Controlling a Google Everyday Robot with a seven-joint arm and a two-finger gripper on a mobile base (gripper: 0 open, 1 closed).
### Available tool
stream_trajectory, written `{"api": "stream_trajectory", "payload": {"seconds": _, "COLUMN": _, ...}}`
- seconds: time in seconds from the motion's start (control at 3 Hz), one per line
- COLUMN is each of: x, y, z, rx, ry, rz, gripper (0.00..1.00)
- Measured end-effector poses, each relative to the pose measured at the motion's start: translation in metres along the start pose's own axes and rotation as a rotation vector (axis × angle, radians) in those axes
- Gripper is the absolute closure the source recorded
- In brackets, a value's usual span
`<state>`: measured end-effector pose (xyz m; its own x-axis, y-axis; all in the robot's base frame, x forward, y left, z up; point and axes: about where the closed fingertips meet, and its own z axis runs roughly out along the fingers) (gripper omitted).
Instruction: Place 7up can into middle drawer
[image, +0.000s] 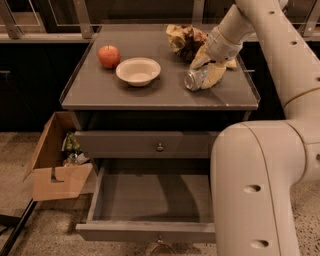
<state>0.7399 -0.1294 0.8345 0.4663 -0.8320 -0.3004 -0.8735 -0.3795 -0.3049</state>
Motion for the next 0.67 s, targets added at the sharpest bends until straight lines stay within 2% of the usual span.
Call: {"api": "stream_trajectory", "payload": {"seconds": 0.67, "x": 0.0004, "y": -0.0012, "z": -0.0010, "rx": 0.009, "ry": 0.000, "rz": 0.003, "gripper": 0.99}}
